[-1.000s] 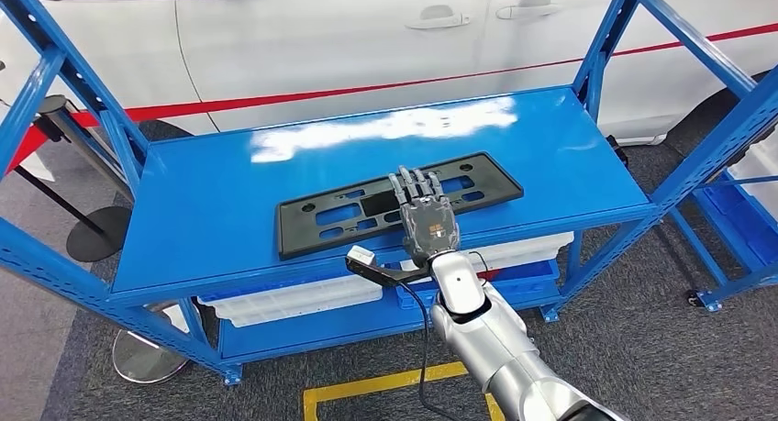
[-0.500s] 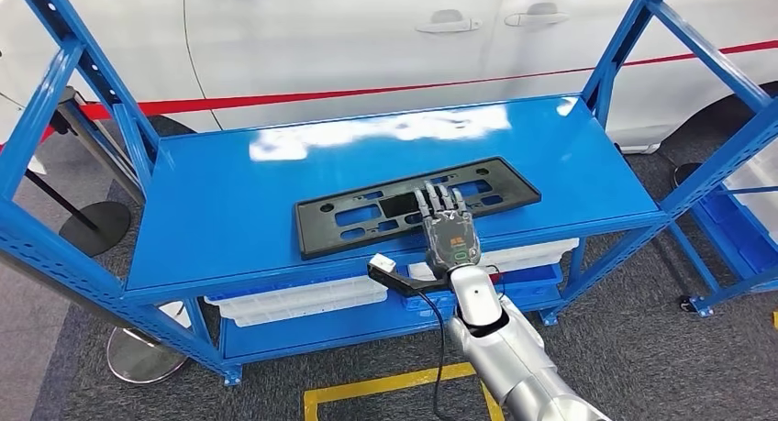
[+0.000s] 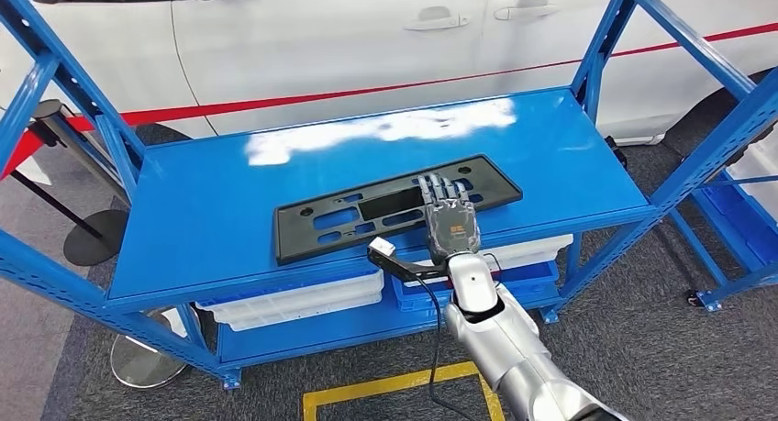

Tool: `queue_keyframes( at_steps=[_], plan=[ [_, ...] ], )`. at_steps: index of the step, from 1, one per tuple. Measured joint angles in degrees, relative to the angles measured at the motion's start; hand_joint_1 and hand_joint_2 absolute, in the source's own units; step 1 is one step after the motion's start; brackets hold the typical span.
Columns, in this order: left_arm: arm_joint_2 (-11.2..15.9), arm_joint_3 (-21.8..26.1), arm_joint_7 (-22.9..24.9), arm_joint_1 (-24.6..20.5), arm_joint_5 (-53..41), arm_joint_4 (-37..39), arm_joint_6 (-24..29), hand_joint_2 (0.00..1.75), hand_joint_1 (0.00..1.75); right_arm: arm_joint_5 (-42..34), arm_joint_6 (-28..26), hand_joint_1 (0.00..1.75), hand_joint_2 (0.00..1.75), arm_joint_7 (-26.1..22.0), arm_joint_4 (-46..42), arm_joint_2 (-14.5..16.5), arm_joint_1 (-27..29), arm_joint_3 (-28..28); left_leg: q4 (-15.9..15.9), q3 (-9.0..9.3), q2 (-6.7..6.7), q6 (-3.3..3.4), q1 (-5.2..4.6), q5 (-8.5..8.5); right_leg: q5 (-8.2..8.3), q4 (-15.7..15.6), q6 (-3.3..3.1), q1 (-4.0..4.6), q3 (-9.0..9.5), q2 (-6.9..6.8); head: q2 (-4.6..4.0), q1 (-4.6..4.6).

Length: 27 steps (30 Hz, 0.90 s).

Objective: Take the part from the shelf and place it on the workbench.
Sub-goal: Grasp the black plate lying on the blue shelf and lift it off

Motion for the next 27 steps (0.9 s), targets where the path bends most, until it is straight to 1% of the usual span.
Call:
queue_keyframes(
  at_steps=[1, 2, 3, 4, 5, 7, 8, 9, 10, 11, 13, 14, 15, 16, 18, 19, 20, 21, 22, 24, 25, 26, 27],
  plan=[
    [0.00, 0.22, 0.09, 0.02, 0.54, 0.00, 0.17, 0.00, 0.00, -0.04, -0.46, 1.68, 1.75, -0.17, 2.00, 0.67, -1.35, 0.00, -2.18, 0.93, 0.01, 0.06, 0.02, 1.71, -0.04, 0.09, 0.03, 0.01, 0.03, 0.08, 0.00, 0.00],
    [0.00, 0.50, 0.28, 0.01, 1.10, 0.00, 0.42, 0.00, 0.00, -0.08, -0.86, 1.67, 1.75, -0.54, 3.82, 1.42, -2.73, 0.00, -6.03, 2.66, 0.03, 0.20, 0.02, 3.96, -0.12, 0.20, 0.09, 0.02, 0.07, 0.17, 0.00, 0.00],
    [0.00, 0.83, 0.56, -0.01, 1.62, 0.00, 0.72, 0.00, 0.00, -0.12, -1.21, 1.65, 1.75, -1.05, 5.53, 2.27, -4.07, 0.00, -10.04, 4.52, 0.06, 0.45, -0.04, 5.70, -0.22, 0.34, 0.22, 0.10, 0.06, 0.25, 0.00, 0.00],
    [-0.02, 1.15, 0.86, -0.05, 2.05, 0.00, 1.05, 0.00, 0.00, -0.15, -1.41, 1.64, 1.75, -1.65, 7.05, 3.14, -5.32, 0.00, -13.21, 5.95, 0.07, 0.74, -0.14, 6.82, -0.29, 0.49, 0.39, 0.21, -0.03, 0.31, 0.00, 0.00],
    [-0.08, 1.48, 1.20, -0.09, 2.44, 0.00, 1.39, 0.00, 0.00, -0.15, -1.51, 1.62, 1.75, -2.23, 8.39, 3.98, -6.43, 0.00, -15.03, 6.71, 0.07, 1.00, -0.25, 7.25, -0.32, 0.60, 0.59, 0.30, -0.15, 0.33, 0.00, 0.00],
    [-0.25, 2.20, 1.83, -0.06, 3.17, 0.00, 2.13, 0.00, 0.00, -0.15, -1.64, 1.57, 1.75, -3.48, 10.82, 5.80, -8.21, 0.01, -15.79, 6.83, -0.01, 1.46, -0.38, 7.21, -0.26, 0.61, 1.07, 0.38, -0.34, 0.32, 0.00, 0.00],
    [-0.43, 2.58, 2.09, 0.01, 3.55, 0.00, 2.56, 0.00, 0.00, -0.15, -1.66, 1.55, 1.75, -4.11, 11.93, 6.77, -9.01, 0.03, -15.96, 6.87, 0.03, 1.73, -0.23, 7.36, -0.37, 0.66, 1.33, 0.35, -0.37, 0.29, 0.00, 0.00],
    [-0.59, 2.98, 2.26, 0.07, 3.93, 0.00, 3.00, 0.00, 0.00, -0.15, -1.65, 1.56, 1.75, -4.75, 13.03, 7.78, -9.86, 0.09, -16.19, 6.96, 0.07, 2.03, -0.08, 7.51, -0.84, 1.18, 1.60, 0.35, -0.58, 0.25, 0.00, 0.00],
    [-0.81, 3.35, 2.33, 0.09, 4.29, 0.00, 3.44, 0.00, 0.00, -0.15, -1.58, 1.58, 1.75, -5.31, 14.12, 8.77, -10.76, 0.20, -16.44, 7.04, 0.15, 2.33, 0.09, 7.67, -1.90, 2.72, 1.86, 0.34, -1.26, 0.22, 0.00, 0.00],
    [-1.07, 3.73, 2.32, 0.05, 4.69, 0.00, 3.90, 0.00, 0.00, -0.21, -1.40, 1.59, 1.75, -5.73, 15.21, 9.75, -11.58, 0.38, -16.59, 7.12, 0.23, 2.55, 0.19, 7.77, -3.52, 5.49, 2.08, 0.27, -2.52, 0.18, 0.00, 0.00],
    [-1.44, 4.50, 2.08, -0.03, 5.38, 0.00, 4.71, 0.00, 0.00, -0.71, -0.75, 1.61, 1.75, -6.22, 17.01, 11.48, -12.58, 1.15, -16.60, 7.13, 0.26, 2.73, 0.17, 7.75, -7.01, 13.34, 2.39, 0.07, -6.24, 0.14, 0.00, 0.00],
    [-1.59, 4.85, 1.93, -0.04, 5.64, 0.00, 5.01, 0.00, 0.00, -1.15, -0.39, 1.61, 1.75, -6.26, 17.71, 12.12, -12.74, 1.75, -16.58, 7.15, 0.23, 2.73, 0.18, 7.72, -7.76, 16.26, 2.48, -0.06, -7.72, 0.12, 0.00, 0.00],
    [-1.72, 5.15, 1.81, 0.00, 5.80, 0.00, 5.23, 0.00, 0.00, -1.63, -0.14, 1.64, 1.75, -6.27, 18.28, 12.65, -12.80, 2.41, -16.54, 7.20, 0.16, 2.69, 0.19, 7.66, -7.39, 17.15, 2.51, -0.19, -8.29, 0.10, 0.00, 0.00],
    [-1.87, 5.38, 1.73, 0.04, 5.89, 0.00, 5.36, 0.00, 0.00, -2.03, -0.01, 1.68, 1.75, -6.22, 18.71, 13.07, -12.90, 2.99, -16.47, 7.29, 0.06, 2.62, 0.20, 7.56, -5.94, 15.69, 2.48, -0.31, -7.72, 0.07, 0.00, 0.00],
    [-2.11, 5.79, 1.69, 0.12, 6.06, 0.00, 5.68, 0.00, 0.00, -2.64, 0.15, 1.75, 1.75, -6.38, 19.42, 13.84, -13.44, 3.90, -16.25, 7.49, -0.09, 2.28, 0.18, 7.25, -1.88, 8.11, 2.26, -0.43, -4.21, 0.00, 0.00, 0.00],
    [-2.27, 6.02, 1.88, 0.11, 6.23, 0.01, 6.26, 0.00, 0.00, -3.07, 0.40, 1.75, 1.75, -6.69, 19.72, 14.18, -13.84, 4.28, -16.05, 7.49, -0.13, 2.02, 0.08, 7.05, -0.60, 4.60, 2.11, -0.35, -2.60, -0.01, 0.00, 0.00],
    [-2.49, 6.32, 2.29, 0.07, 6.51, 0.01, 7.44, 0.00, 0.00, -3.77, 0.75, 1.75, 1.75, -7.17, 20.04, 14.48, -14.15, 4.79, -15.92, 7.44, -0.14, 1.72, -0.02, 6.93, 0.01, 2.29, 1.94, -0.25, -1.58, 0.00, 0.00, 0.00],
    [-2.83, 6.64, 2.87, 0.04, 6.80, 0.01, 9.03, 0.00, 0.00, -4.73, 1.07, 1.75, 1.75, -7.68, 20.32, 14.74, -14.32, 5.39, -15.89, 7.37, -0.13, 1.42, -0.08, 6.86, -0.07, 1.43, 1.75, -0.11, -1.25, 0.06, 0.00, 0.00],
    [-3.28, 7.00, 3.56, -0.01, 7.10, 0.01, 10.86, 0.00, 0.00, -6.10, 1.28, 1.75, 1.75, -8.10, 20.55, 15.00, -14.42, 6.17, -15.91, 7.37, -0.11, 1.10, -0.09, 6.84, -0.09, 1.24, 1.51, 0.03, -1.25, 0.14, 0.00, 0.00],
    [-4.17, 7.68, 4.59, -0.08, 7.53, 0.01, 13.67, 0.00, 0.00, -10.72, 0.78, 1.75, 1.75, -8.83, 20.90, 15.41, -14.63, 8.09, -15.59, 7.26, -0.04, 0.48, 0.08, 6.36, 0.08, 0.95, 0.80, -0.06, -1.10, 0.20, 0.00, 0.00],
    [-4.50, 7.96, 4.75, -0.11, 7.69, 0.02, 14.12, 0.00, 0.00, -13.88, 0.06, 1.75, 1.75, -9.36, 21.05, 15.60, -14.91, 9.13, -14.27, 6.74, -0.01, 0.19, 0.13, 5.42, 0.17, 0.78, 0.42, -0.15, -1.02, 0.19, 0.00, -0.01],
    [-4.68, 8.18, 4.68, -0.13, 7.82, 0.02, 13.88, 0.00, 0.00, -17.48, -0.95, 1.75, 1.75, -10.15, 21.16, 15.77, -15.25, 10.13, -11.79, 5.67, 0.01, -0.03, 0.18, 3.92, 0.24, 0.64, 0.11, -0.23, -0.94, 0.16, 0.00, -0.01],
    [-4.75, 8.39, 4.47, -0.13, 7.93, 0.02, 13.22, 0.00, 0.00, -20.96, -2.17, 1.75, 1.75, -11.11, 21.24, 15.88, -15.59, 10.97, -8.21, 4.10, 0.02, -0.20, 0.20, 2.06, 0.23, 0.64, -0.09, -0.16, -0.93, 0.15, 0.00, -0.01]
  ],
)
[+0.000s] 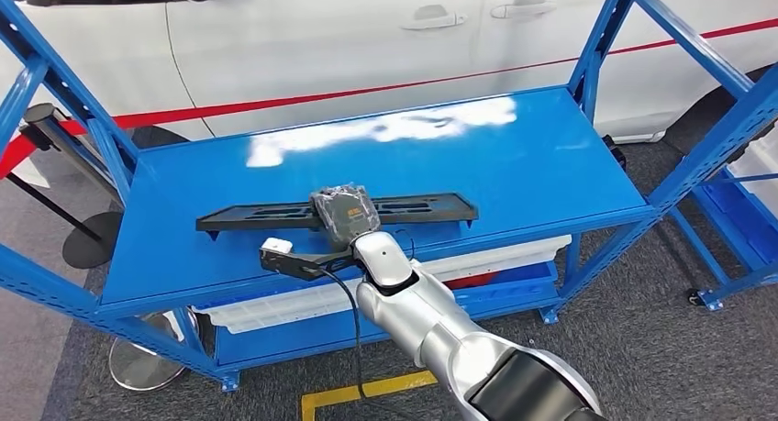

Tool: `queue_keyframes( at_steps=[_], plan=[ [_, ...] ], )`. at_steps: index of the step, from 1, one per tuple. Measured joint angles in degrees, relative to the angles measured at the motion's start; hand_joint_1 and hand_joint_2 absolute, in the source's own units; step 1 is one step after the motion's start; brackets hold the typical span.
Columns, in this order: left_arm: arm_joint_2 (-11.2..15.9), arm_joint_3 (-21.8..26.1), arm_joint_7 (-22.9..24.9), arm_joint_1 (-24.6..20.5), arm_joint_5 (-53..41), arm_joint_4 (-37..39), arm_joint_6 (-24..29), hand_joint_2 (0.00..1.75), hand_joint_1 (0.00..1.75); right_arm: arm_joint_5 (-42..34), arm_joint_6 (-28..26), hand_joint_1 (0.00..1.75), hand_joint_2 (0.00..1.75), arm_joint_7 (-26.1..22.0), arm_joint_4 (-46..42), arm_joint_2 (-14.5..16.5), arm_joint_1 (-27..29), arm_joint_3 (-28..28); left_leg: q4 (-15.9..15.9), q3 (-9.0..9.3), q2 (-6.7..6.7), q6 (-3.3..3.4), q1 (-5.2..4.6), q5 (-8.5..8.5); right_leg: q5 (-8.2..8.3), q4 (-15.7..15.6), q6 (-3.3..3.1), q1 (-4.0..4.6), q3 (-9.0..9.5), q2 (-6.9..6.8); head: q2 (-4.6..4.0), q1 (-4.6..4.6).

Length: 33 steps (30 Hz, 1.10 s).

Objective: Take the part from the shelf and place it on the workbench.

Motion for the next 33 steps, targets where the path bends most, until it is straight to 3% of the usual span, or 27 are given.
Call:
queue_keyframes(
  at_steps=[2, 3, 4, 6, 8, 11, 13, 14, 16, 17, 18, 19, 20, 21, 23, 24, 28, 30, 32, 33],
  plan=[
    [0.06, 0.49, -0.51, 0.07, 0.24, 0.00, -1.47, 0.00, 0.00, -6.43, -2.89, 1.75, 1.75, -2.57, -0.26, 0.13, -0.78, 0.96, 7.55, -3.57, 0.00, -0.22, 0.02, -2.87, -0.06, 0.08, -0.23, 0.22, -0.01, -0.01, 0.00, 0.01],
    [0.12, 0.73, -0.68, 0.13, 0.32, 0.00, -1.82, 0.00, 0.00, -8.69, -4.08, 1.75, 1.75, -3.78, -0.60, 0.14, -1.28, 1.08, 9.21, -4.44, 0.00, -0.23, 0.02, -2.90, -0.10, 0.14, -0.28, 0.32, 0.00, 0.02, 0.00, 0.01],
    [0.16, 0.93, -0.86, 0.18, 0.47, 0.00, -1.97, 0.00, 0.00, -10.40, -5.02, 1.75, 1.75, -4.89, -1.17, 0.15, -1.87, 1.09, 8.53, -4.24, 0.00, -0.14, 0.02, -1.76, -0.13, 0.21, -0.31, 0.38, 0.02, 0.10, 0.00, 0.01],
    [0.26, 1.26, -1.33, 0.22, 0.84, 0.00, -1.88, 0.00, 0.00, -12.67, -5.95, 1.75, 1.75, -6.40, -3.49, 0.04, -2.80, 0.78, 1.37, -1.15, 0.01, 0.33, -0.02, 2.46, -0.23, 0.33, -0.24, 0.45, 0.12, 0.32, 0.00, 0.00],
    [0.35, 1.69, -2.03, 0.16, 1.25, 0.00, -1.75, 0.00, 0.00, -14.80, -6.06, 1.75, 1.75, -7.20, -8.22, -0.59, -3.14, -0.37, -5.35, 1.83, 0.01, 0.93, -0.26, 4.95, -0.28, 0.50, 0.13, 0.66, -0.07, 0.41, 0.00, -0.01],
    [0.43, 2.33, -3.10, 0.21, 1.64, 0.00, -1.78, 0.00, 0.00, -17.07, -4.39, 1.75, 1.75, -6.99, -18.44, -2.72, -2.67, -3.55, -7.24, 2.41, -0.22, 1.65, -0.44, 5.20, -0.18, 0.50, 1.04, 0.80, -0.40, 0.22, 0.00, 0.00],
    [0.45, 2.54, -3.68, 0.40, 1.76, 0.00, -2.23, 0.00, 0.00, -17.86, -2.96, 1.75, 1.75, -6.29, -26.71, -4.75, -1.35, -6.28, -7.68, 2.49, -0.29, 2.31, -0.16, 5.54, -1.15, 1.61, 1.75, 0.77, -0.78, 0.12, 0.00, 0.01],
    [0.45, 2.61, -3.90, 0.45, 1.72, 0.00, -2.61, 0.00, 0.00, -18.18, -2.38, 1.75, 1.75, -6.01, -31.02, -5.86, -0.37, -7.84, -7.89, 2.55, -0.30, 2.65, 0.00, 5.69, -2.50, 3.67, 2.13, 0.73, -1.66, 0.10, 0.00, 0.01],
    [0.51, 2.67, -4.17, 0.52, 1.49, 0.00, -3.46, 0.00, 0.00, -18.91, -1.08, 1.75, 1.75, -5.75, -39.60, -8.24, 2.13, -11.45, -7.96, 2.57, -0.38, 3.06, 0.02, 5.73, -6.19, 10.82, 2.73, 0.45, -5.02, 0.07, 0.00, 0.01],
    [0.57, 2.69, -4.23, 0.59, 1.37, 0.00, -3.82, 0.00, 0.00, -19.29, -0.53, 1.75, 1.75, -5.80, -43.35, -9.32, 3.57, -13.23, -7.93, 2.57, -0.45, 3.14, 0.02, 5.70, -7.46, 14.36, 2.94, 0.31, -6.81, 0.07, 0.00, 0.01],
    [0.65, 2.70, -4.27, 0.67, 1.28, 0.00, -4.05, 0.00, 0.00, -19.61, 0.03, 1.75, 1.75, -5.88, -46.76, -10.30, 4.95, -14.93, -7.87, 2.59, -0.50, 3.16, 0.02, 5.64, -7.71, 16.35, 3.08, 0.18, -7.97, 0.06, 0.00, 0.01],
    [0.73, 2.73, -4.28, 0.73, 1.21, 0.00, -4.17, 0.00, 0.00, -19.83, 0.48, 1.75, 1.75, -5.97, -49.60, -11.04, 6.12, -16.35, -7.79, 2.61, -0.52, 3.14, 0.01, 5.56, -6.84, 16.16, 3.14, 0.07, -8.12, 0.05, 0.00, 0.01],
    [0.78, 2.74, -4.29, 0.75, 1.16, 0.00, -4.19, 0.00, 0.00, -19.90, 0.76, 1.75, 1.75, -6.07, -51.99, -11.57, 7.01, -17.51, -7.67, 2.64, -0.48, 3.06, 0.01, 5.43, -5.00, 13.68, 3.14, -0.03, -7.12, 0.03, 0.00, 0.01],
    [0.80, 2.75, -4.31, 0.71, 1.13, 0.00, -4.20, 0.00, 0.00, -19.85, 0.88, 1.75, 1.75, -6.16, -53.92, -11.92, 7.60, -18.38, -7.52, 2.68, -0.38, 2.92, 0.01, 5.26, -2.78, 9.64, 3.08, -0.10, -5.28, 0.00, 0.00, 0.01],
    [0.85, 2.75, -4.33, 0.55, 1.03, 0.00, -4.37, 0.00, 0.00, -20.14, 0.64, 1.75, 1.75, -6.38, -56.90, -12.41, 8.43, -19.57, -7.12, 2.63, -0.19, 2.51, -0.24, 4.86, -0.10, 2.77, 2.79, -0.05, -2.05, -0.01, 0.00, 0.01],
    [0.89, 2.75, -4.34, 0.45, 0.93, 0.00, -4.61, 0.00, 0.00, -20.87, 0.26, 1.75, 1.75, -6.57, -58.35, -12.81, 9.02, -20.16, -7.00, 2.60, -0.15, 2.32, -0.37, 4.73, 0.24, 1.19, 2.56, 0.04, -1.33, -0.01, 0.00, 0.00],
    [1.33, 2.74, -4.54, 0.49, 0.38, 0.00, -5.74, 0.00, 0.00, -28.73, -1.20, 1.75, 1.75, -8.19, -65.17, -16.07, 12.85, -23.63, -6.27, 2.42, -0.26, 1.29, -0.33, 3.85, 0.23, 0.46, 1.26, 0.05, -0.94, -0.32, 0.00, 0.01],
    [1.70, 2.74, -4.93, 0.62, 0.31, 0.00, -6.07, 0.00, 0.00, -34.07, -0.94, 1.75, 1.75, -9.96, -68.29, -18.05, 15.11, -25.65, -1.65, 0.53, -0.11, 0.84, -0.21, 0.88, 0.28, 0.22, 0.69, -0.16, -0.73, -0.45, 0.00, 0.01],
    [1.98, 2.74, -5.34, 0.63, 0.34, 0.00, -6.23, 0.00, 0.00, -38.46, -0.41, 1.75, 1.75, -11.99, -70.59, -19.85, 17.89, -27.61, 5.96, -2.80, -0.04, 0.56, -0.14, -2.69, 0.21, 0.23, 0.46, -0.10, -0.71, -0.45, 0.00, 0.01],
    [2.10, 2.74, -5.46, 0.63, 0.35, 0.00, -6.24, 0.00, 0.00, -39.84, -0.23, 1.75, 1.75, -12.85, -71.43, -20.56, 19.26, -28.47, 8.55, -3.97, -0.04, 0.52, -0.13, -3.44, 0.18, 0.24, 0.42, -0.04, -0.69, -0.42, 0.00, 0.01]
  ],
)
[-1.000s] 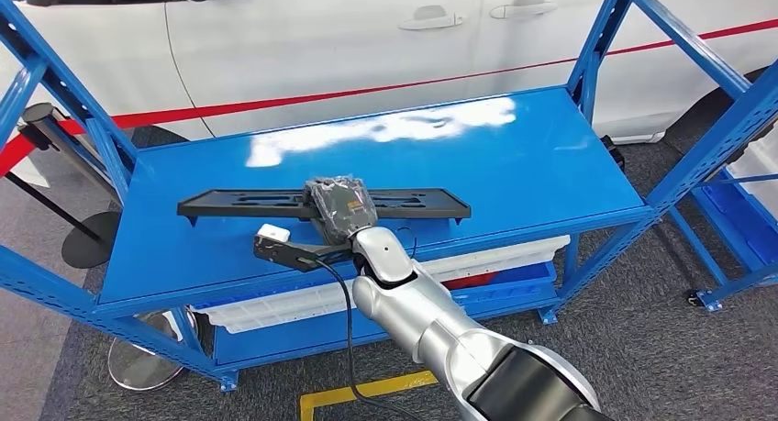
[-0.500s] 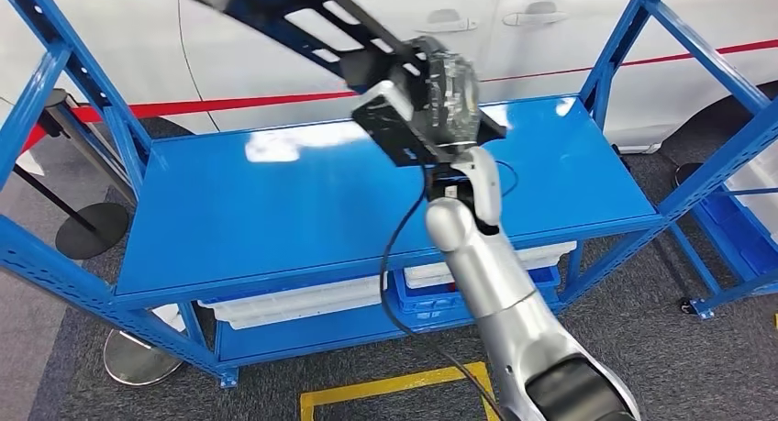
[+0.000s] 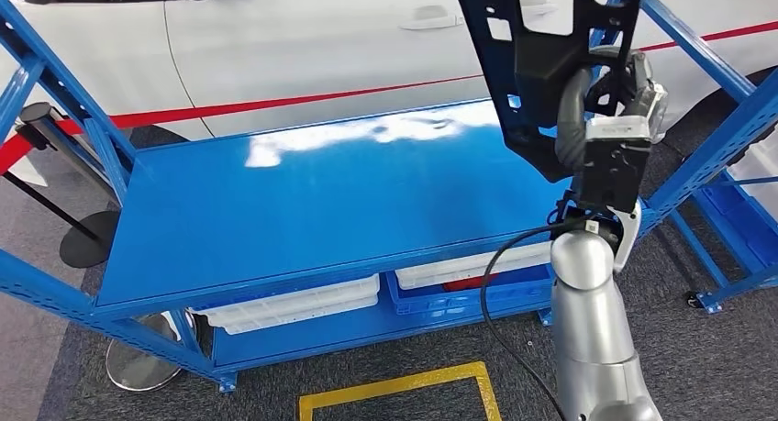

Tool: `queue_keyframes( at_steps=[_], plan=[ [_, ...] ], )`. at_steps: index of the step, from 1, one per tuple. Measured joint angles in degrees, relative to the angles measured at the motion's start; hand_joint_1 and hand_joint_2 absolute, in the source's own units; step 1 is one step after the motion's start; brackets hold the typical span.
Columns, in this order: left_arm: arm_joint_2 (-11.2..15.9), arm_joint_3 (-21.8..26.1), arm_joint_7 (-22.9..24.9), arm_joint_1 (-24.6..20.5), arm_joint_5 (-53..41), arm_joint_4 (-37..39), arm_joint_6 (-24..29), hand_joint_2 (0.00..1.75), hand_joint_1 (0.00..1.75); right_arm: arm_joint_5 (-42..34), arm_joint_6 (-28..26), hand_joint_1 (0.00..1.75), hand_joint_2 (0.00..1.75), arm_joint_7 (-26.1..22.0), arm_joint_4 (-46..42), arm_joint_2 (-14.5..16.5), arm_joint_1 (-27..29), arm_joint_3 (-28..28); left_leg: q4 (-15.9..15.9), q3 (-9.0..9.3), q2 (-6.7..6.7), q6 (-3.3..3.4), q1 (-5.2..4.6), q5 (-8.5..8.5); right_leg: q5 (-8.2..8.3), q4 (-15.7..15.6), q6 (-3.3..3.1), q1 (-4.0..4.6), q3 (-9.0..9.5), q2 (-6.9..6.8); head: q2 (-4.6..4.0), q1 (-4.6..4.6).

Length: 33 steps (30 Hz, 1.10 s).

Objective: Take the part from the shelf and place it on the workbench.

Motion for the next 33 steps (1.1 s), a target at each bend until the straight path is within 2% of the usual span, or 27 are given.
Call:
queue_keyframes(
  at_steps=[1, 2, 4, 5, 6, 8, 10, 12, 14, 15, 16, 17, 19, 20, 21, 24, 25, 26, 28, 30, 31, 32, 33],
  plan=[
    [0.11, 0.00, -0.06, 0.00, 0.00, 0.00, 0.03, 0.00, 0.00, -0.92, 0.10, 1.75, 1.75, -0.70, -0.73, -0.55, 1.30, -0.70, 0.53, -0.22, 0.00, 0.07, -0.01, 0.38, -0.02, 0.02, -0.01, 0.06, 0.04, 0.07, 0.00, 0.00],
    [0.21, 0.00, -0.11, -0.01, -0.01, 0.00, 0.07, 0.00, 0.00, -1.86, 0.12, 1.75, 1.75, -1.35, -1.48, -1.00, 2.57, -1.29, -1.33, 0.70, 0.00, 0.28, -0.05, 1.82, -0.04, 0.03, 0.00, 0.15, 0.12, 0.18, 0.00, 0.00],
    [0.56, -0.01, -0.13, -0.09, -0.21, -0.01, 0.26, 0.00, 0.00, -5.41, 0.15, 1.75, 1.75, -2.82, -3.31, -1.73, 5.47, -2.39, -9.31, 4.70, 0.00, 1.19, -0.31, 5.59, -0.14, 0.03, 0.12, 0.36, 0.39, 0.30, 0.00, 0.00],
    [0.77, -0.02, -0.04, -0.15, -0.40, -0.01, 0.42, 0.00, 0.00, -8.16, 0.13, 1.75, 1.75, -3.76, -4.37, -2.06, 7.14, -3.03, -12.86, 6.46, 0.00, 1.60, -0.48, 6.76, -0.20, 0.06, 0.27, 0.45, 0.45, 0.27, 0.00, 0.00],
    [0.96, -0.04, 0.15, -0.20, -0.59, -0.02, 0.65, 0.00, 0.00, -11.24, 0.08, 1.75, 1.75, -4.78, -5.44, -2.38, 8.94, -3.69, -15.07, 7.55, -0.02, 1.89, -0.67, 7.25, -0.23, 0.06, 0.50, 0.46, 0.47, 0.20, 0.00, 0.00],
    [1.15, -0.07, 0.67, -0.15, -0.78, -0.02, 1.12, 0.00, 0.00, -16.42, -0.02, 1.75, 1.75, -6.67, -7.46, -2.86, 12.51, -4.83, -16.19, 7.99, -0.09, 2.16, -0.91, 7.42, -0.07, 0.01, 1.12, 0.30, 0.48, 0.08, 0.00, 0.00],
    [1.25, -0.07, 1.27, -0.06, -0.79, -0.02, 1.30, 0.00, 0.00, -19.21, 0.03, 1.75, 1.75, -7.84, -9.17, -3.24, 15.28, -5.58, -16.91, 8.22, 0.05, 2.59, -0.66, 8.16, -0.54, 0.36, 1.74, 0.18, 0.39, 0.12, 0.00, 0.01],
    [1.38, -0.06, 1.67, -0.19, -0.66, -0.02, 1.40, 0.00, 0.00, -21.41, 0.32, 1.75, 1.75, -8.89, -10.65, -3.81, 17.46, -6.02, -17.63, 8.26, 0.30, 2.99, -0.34, 8.87, -3.54, 4.01, 2.26, 0.12, -1.02, 0.20, 0.00, 0.01],
    [1.50, -0.04, 1.85, -0.33, -0.42, -0.02, 1.60, 0.00, 0.00, -23.73, 0.73, 1.75, 1.75, -10.22, -11.80, -4.28, 19.97, -6.17, -17.61, 7.91, 0.34, 3.14, -0.38, 9.12, -7.75, 11.28, 2.73, -0.15, -3.78, 0.21, 0.00, 0.00],
    [1.55, -0.03, 1.92, -0.33, -0.32, -0.02, 1.66, 0.00, 0.00, -24.65, 0.96, 1.75, 1.75, -10.94, -12.26, -4.41, 21.24, -6.17, -17.49, 7.69, 0.34, 3.10, -0.35, 9.19, -8.93, 14.17, 2.98, -0.37, -4.76, 0.19, 0.00, 0.00],
    [1.57, -0.01, 1.99, -0.32, -0.26, -0.02, 1.69, 0.00, 0.00, -25.35, 1.11, 1.75, 1.75, -11.71, -12.72, -4.48, 22.42, -6.16, -17.30, 7.44, 0.33, 3.02, -0.30, 9.26, -9.12, 15.33, 3.22, -0.62, -4.92, 0.17, 0.00, 0.00],
    [1.60, 0.02, 2.05, -0.31, -0.22, -0.02, 1.70, 0.00, 0.00, -25.83, 1.22, 1.75, 1.75, -12.45, -13.20, -4.53, 23.47, -6.15, -17.03, 7.17, 0.32, 2.89, -0.19, 9.30, -8.25, 14.18, 3.46, -0.88, -3.93, 0.15, 0.00, 0.00],
    [1.68, 0.08, 2.22, -0.30, -0.20, -0.03, 1.72, 0.00, 0.00, -26.36, 1.26, 1.75, 1.75, -13.64, -14.34, -4.56, 25.23, -5.93, -16.18, 6.52, 0.25, 2.40, 0.05, 9.25, -5.49, 7.07, 3.94, -1.42, 0.39, 0.19, 0.00, 0.00],
    [1.81, 0.10, 2.30, -0.33, -0.19, -0.03, 1.72, 0.00, 0.00, -26.41, 1.27, 1.75, 1.75, -14.06, -14.85, -4.56, 25.98, -5.71, -15.62, 6.17, 0.19, 2.04, 0.03, 9.17, -4.44, 3.80, 3.91, -1.50, 2.18, 0.39, 0.00, -0.01],
    [1.95, 0.12, 2.37, -0.35, -0.19, -0.03, 1.73, 0.00, 0.00, -26.40, 1.27, 1.75, 1.75, -14.41, -15.33, -4.57, 26.67, -5.43, -15.23, 5.88, 0.13, 1.63, -0.06, 9.16, -3.94, 1.81, 3.73, -1.51, 3.20, 0.57, 0.00, -0.02],
    [2.30, 0.21, 2.59, -0.31, -0.18, -0.02, 1.82, 0.00, 0.00, -25.94, 1.61, 1.75, 1.75, -15.34, -16.39, -4.61, 28.51, -4.28, -15.07, 5.45, -0.06, 0.52, -0.16, 9.68, -3.26, 1.38, 2.32, -1.25, 2.88, 0.77, 0.00, -0.03],
    [2.40, 0.29, 2.66, -0.27, -0.16, -0.02, 1.86, 0.00, 0.00, -25.84, 1.85, 1.75, 1.75, -15.57, -16.70, -4.62, 28.89, -3.85, -14.79, 5.19, -0.06, 0.20, -0.04, 9.35, -2.89, 1.33, 1.75, -1.23, 2.57, 0.67, 0.00, -0.03],
    [2.49, 0.40, 2.72, -0.23, -0.13, -0.02, 1.88, 0.00, 0.00, -25.94, 2.14, 1.75, 1.75, -15.74, -17.01, -4.63, 29.16, -3.42, -13.75, 4.67, -0.03, -0.06, 0.08, 8.21, -2.47, 1.23, 1.21, -1.22, 2.15, 0.58, 0.00, -0.03],
    [2.60, 0.63, 2.82, -0.26, -0.06, -0.02, 1.90, 0.00, 0.00, -27.26, 3.26, 1.75, 1.75, -16.11, -17.56, -4.70, 29.73, -2.68, -8.24, 2.68, 0.07, -0.36, 0.15, 3.45, -1.57, 1.15, 0.46, -1.09, 1.07, 0.46, 0.00, -0.02],
    [2.66, 0.76, 2.97, -0.32, -0.02, -0.02, 1.87, 0.00, 0.00, -29.68, 5.19, 1.75, 1.75, -16.90, -17.92, -4.85, 30.62, -2.03, -1.05, 0.89, 0.08, -0.35, 0.11, -1.18, -0.64, 1.19, 0.22, -0.69, -0.24, 0.61, 0.00, -0.03],
    [2.72, 0.78, 3.03, -0.33, -0.02, -0.02, 1.83, 0.00, 0.00, -30.69, 6.07, 1.75, 1.75, -17.43, -18.09, -4.92, 31.14, -1.76, 0.55, 1.09, 0.07, -0.16, 0.04, -2.09, -0.14, 1.22, 0.18, -0.45, -0.90, 0.80, 0.00, -0.03],
    [2.81, 0.79, 3.10, -0.34, -0.02, -0.02, 1.76, 0.00, 0.00, -31.48, 6.77, 1.75, 1.75, -18.04, -18.37, -4.97, 31.73, -1.52, -0.11, 2.46, 0.01, 0.21, -0.12, -1.97, 0.37, 1.23, 0.16, -0.20, -1.53, 1.08, 0.00, -0.04],
    [2.93, 0.81, 3.15, -0.34, -0.02, -0.03, 1.69, 0.00, 0.00, -31.98, 7.15, 1.75, 1.75, -18.65, -18.75, -5.00, 32.35, -1.33, -2.88, 4.86, -0.15, 0.74, -0.33, -1.04, 0.86, 1.23, 0.15, 0.03, -2.06, 1.42, 0.00, -0.04]
  ],
)
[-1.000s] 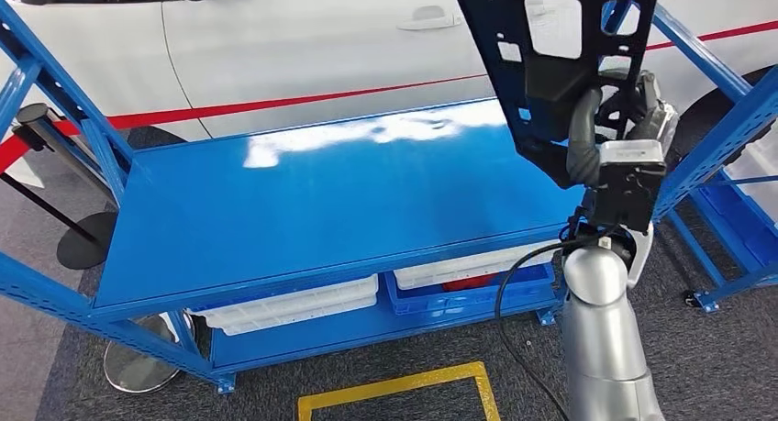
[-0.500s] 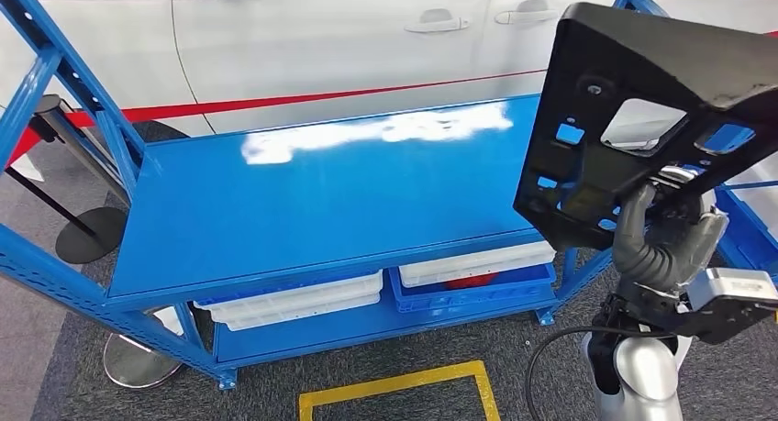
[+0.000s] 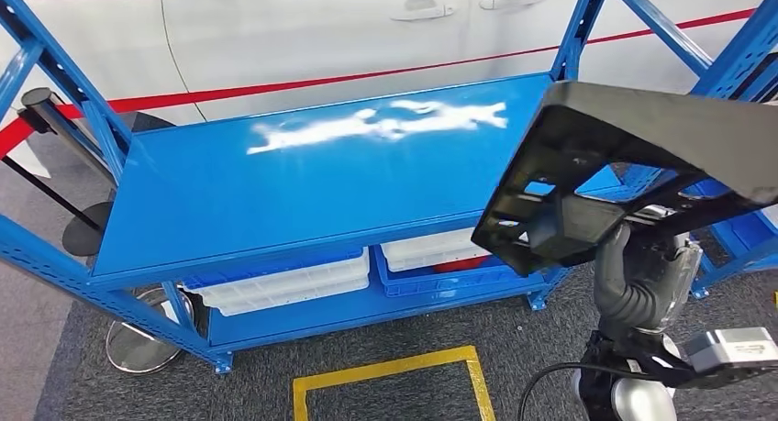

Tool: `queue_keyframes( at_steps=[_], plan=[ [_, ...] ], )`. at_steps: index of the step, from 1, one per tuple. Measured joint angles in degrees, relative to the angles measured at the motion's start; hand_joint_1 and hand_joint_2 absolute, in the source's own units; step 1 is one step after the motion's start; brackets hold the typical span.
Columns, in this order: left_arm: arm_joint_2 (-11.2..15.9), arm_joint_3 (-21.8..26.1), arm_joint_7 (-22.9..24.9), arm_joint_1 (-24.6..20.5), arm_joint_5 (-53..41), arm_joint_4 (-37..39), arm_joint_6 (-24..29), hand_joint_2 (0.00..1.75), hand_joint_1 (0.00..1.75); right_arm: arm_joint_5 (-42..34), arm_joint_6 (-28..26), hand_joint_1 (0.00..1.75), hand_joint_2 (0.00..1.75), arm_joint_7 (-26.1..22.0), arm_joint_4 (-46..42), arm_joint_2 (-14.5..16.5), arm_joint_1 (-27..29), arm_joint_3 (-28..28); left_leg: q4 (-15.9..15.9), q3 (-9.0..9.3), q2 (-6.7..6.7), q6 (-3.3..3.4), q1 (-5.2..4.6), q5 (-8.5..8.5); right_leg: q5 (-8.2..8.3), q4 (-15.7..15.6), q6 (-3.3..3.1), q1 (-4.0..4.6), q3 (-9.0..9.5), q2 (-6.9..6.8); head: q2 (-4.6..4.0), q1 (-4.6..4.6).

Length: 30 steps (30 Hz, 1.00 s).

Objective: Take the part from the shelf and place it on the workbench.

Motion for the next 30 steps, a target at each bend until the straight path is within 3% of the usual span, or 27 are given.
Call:
queue_keyframes(
  at_steps=[2, 4, 7, 8, 9, 10, 12, 13, 14, 15, 16, 17, 19, 20, 22, 23, 25, 26, 28, 29, 30],
  plan=[
    [0.40, 0.04, 0.13, -0.07, 0.00, -0.02, -0.11, 0.00, 0.00, -0.74, 0.32, 1.75, 1.75, -1.16, -1.07, 0.00, 1.28, 0.19, -8.65, 6.16, -1.49, 1.52, -0.58, 2.03, 1.05, -0.06, 0.10, 0.34, -0.81, 0.73, 0.00, 0.02],
    [0.74, 0.10, 0.26, -0.11, -0.01, -0.02, -0.15, 0.00, 0.00, -1.29, 0.43, 1.75, 1.75, -2.05, -1.97, -0.01, 2.28, 0.25, -13.66, 9.14, -2.67, 2.49, -1.16, 3.11, 2.14, -0.29, 0.55, 0.28, -1.21, 1.46, 0.00, 0.05],
    [1.00, 0.25, 0.37, -0.13, 0.00, -0.02, -0.12, 0.00, 0.00, -2.11, 0.65, 1.75, 1.75, -3.02, -3.02, -0.04, 4.09, 0.24, -14.55, 8.84, -1.39, 2.72, -1.45, 4.68, 3.63, -1.01, 1.52, -0.01, -1.37, 2.49, 0.00, 0.05],
    [1.04, 0.28, 0.40, -0.16, 0.00, -0.02, -0.08, 0.00, 0.00, -2.39, 0.67, 1.75, 1.75, -3.34, -3.48, -0.06, 4.83, 0.18, -14.96, 8.59, -0.77, 2.94, -1.33, 5.44, 3.08, -0.83, 1.71, -0.01, -1.60, 2.27, 0.00, 0.05],
    [1.05, 0.31, 0.46, -0.16, 0.00, -0.02, 0.00, 0.00, 0.00, -2.64, 0.63, 1.75, 1.75, -3.66, -3.96, -0.08, 5.53, 0.05, -15.37, 8.13, -0.09, 3.18, -1.13, 6.26, 1.35, 0.34, 1.90, -0.02, -2.14, 1.60, 0.00, 0.05],
    [1.07, 0.34, 0.51, -0.15, 0.00, -0.02, 0.10, 0.00, 0.00, -2.85, 0.55, 1.75, 1.75, -3.94, -4.40, -0.10, 6.21, -0.08, -15.62, 7.51, 0.61, 3.35, -0.96, 7.01, -1.46, 2.68, 2.10, -0.14, -2.91, 0.66, 0.00, 0.06],
    [1.13, 0.38, 0.70, -0.04, 0.04, -0.02, 0.31, 0.00, 0.00, -3.27, 0.38, 1.75, 1.75, -4.23, -5.32, -0.09, 7.67, -0.51, -15.58, 5.96, 1.93, 3.47, -0.96, 8.07, -7.18, 9.70, 2.87, -0.55, -4.65, -0.64, 0.00, 0.07],
    [1.14, 0.42, 0.78, 0.00, 0.14, -0.02, 0.38, 0.00, 0.00, -3.49, 0.36, 1.75, 1.75, -4.28, -5.80, -0.09, 8.55, -0.89, -15.48, 5.16, 2.62, 3.34, -0.94, 8.50, -8.32, 12.89, 3.32, -0.81, -5.02, -0.86, 0.00, 0.07],
    [1.14, 0.47, 0.86, 0.02, 0.30, -0.02, 0.45, 0.00, 0.00, -3.81, 0.41, 1.75, 1.75, -4.31, -6.32, -0.07, 9.47, -1.43, -15.31, 4.37, 3.36, 3.15, -0.90, 8.90, -7.82, 14.76, 3.74, -1.05, -4.69, -1.01, 0.00, 0.07],
    [1.14, 0.56, 0.89, 0.03, 0.48, -0.02, 0.49, 0.00, 0.00, -4.14, 0.55, 1.75, 1.75, -4.33, -6.77, -0.04, 10.35, -2.05, -15.07, 3.61, 4.07, 2.92, -0.84, 9.21, -6.27, 15.00, 4.09, -1.27, -3.59, -1.22, 0.00, 0.07],
    [1.14, 0.67, 0.87, 0.03, 0.69, -0.02, 0.52, 0.00, 0.00, -4.56, 0.82, 1.75, 1.75, -4.34, -7.20, 0.00, 11.19, -2.74, -14.71, 2.88, 4.81, 2.66, -0.73, 9.49, -4.46, 13.07, 4.40, -1.48, -1.30, -1.77, 0.00, 0.07],
    [1.18, 0.80, 0.83, 0.03, 0.84, -0.02, 0.54, 0.00, 0.00, -4.99, 1.20, 1.75, 1.75, -4.34, -7.57, 0.05, 11.90, -3.43, -14.23, 2.27, 5.51, 2.36, -0.70, 9.67, -3.66, 9.50, 4.68, -1.62, 1.72, -2.99, 0.00, 0.07],
    [1.29, 1.11, 0.67, 0.05, 1.00, -0.04, 0.57, 0.00, 0.00, -5.61, 1.93, 1.75, 1.75, -4.34, -8.22, 0.15, 12.92, -4.69, -13.23, 1.54, 6.74, 1.67, -0.77, 9.81, -4.98, 1.82, 4.21, -1.20, 7.21, -5.45, 0.00, 0.06],
    [1.35, 1.25, 0.58, 0.04, 1.02, -0.05, 0.59, 0.00, 0.00, -5.81, 2.15, 1.75, 1.75, -4.35, -8.51, 0.20, 13.31, -5.22, -12.92, 1.51, 7.33, 1.32, -0.85, 9.89, -6.05, -0.35, 3.59, -0.94, 8.46, -6.05, 0.00, 0.05],
    [1.38, 1.44, 0.47, -0.04, 1.09, -0.06, 0.65, 0.00, 0.00, -5.98, 2.41, 1.75, 1.75, -4.36, -8.94, 0.39, 14.12, -6.15, -12.78, 1.68, 8.39, 0.61, -0.73, 10.11, -6.22, -1.28, 1.89, -0.66, 8.49, -5.19, 0.00, 0.03],
    [1.40, 1.51, 0.45, -0.08, 1.17, -0.06, 0.74, 0.00, 0.00, -6.03, 2.50, 1.75, 1.75, -4.38, -9.08, 0.52, 14.52, -6.62, -12.41, 1.56, 7.86, 0.18, -0.55, 9.69, -5.89, -1.36, 1.27, -0.66, 8.22, -4.58, 0.00, 0.03],
    [1.42, 1.69, 0.44, 0.05, 1.40, -0.06, 1.02, 0.00, 0.00, -6.22, 2.82, 1.75, 1.75, -4.36, -9.21, 0.83, 14.97, -7.74, -8.86, 0.24, 4.69, -0.56, -0.20, 6.51, -5.04, -1.50, 0.22, -0.69, 7.44, -3.32, 0.00, 0.04],
    [1.41, 1.79, 0.43, 0.21, 1.53, -0.06, 1.17, 0.00, 0.00, -6.41, 3.16, 1.75, 1.75, -4.36, -9.25, 1.00, 15.16, -8.41, -5.47, -0.91, 2.87, -0.77, -0.12, 4.06, -4.66, -1.48, -0.08, -0.62, 6.93, -2.65, 0.00, 0.03],
    [1.38, 1.99, 0.40, 0.61, 1.72, -0.06, 1.45, 0.00, 0.00, -7.15, 4.39, 1.75, 1.75, -4.35, -9.26, 1.56, 15.80, -10.26, 1.48, -3.10, 1.26, -0.72, -0.10, 0.37, -3.94, -1.42, -0.45, -0.30, 5.96, -1.03, 0.00, 0.03],
    [1.38, 2.10, 0.38, 0.74, 1.76, -0.06, 1.57, 0.00, 0.00, -7.58, 5.07, 1.75, 1.75, -4.35, -9.26, 1.96, 16.23, -11.42, 3.08, -3.30, 1.06, -0.51, -0.14, -0.02, -3.64, -1.37, -0.53, -0.10, 5.54, -0.18, 0.00, 0.02],
    [1.38, 2.21, 0.37, 0.80, 1.79, -0.06, 1.68, 0.00, 0.00, -8.04, 5.69, 1.75, 1.75, -4.35, -9.26, 2.39, 16.58, -12.70, 2.60, -2.54, 0.91, -0.18, -0.21, 0.72, -3.36, -1.33, -0.57, 0.11, 5.20, 0.69, 0.00, 0.02]
  ],
)
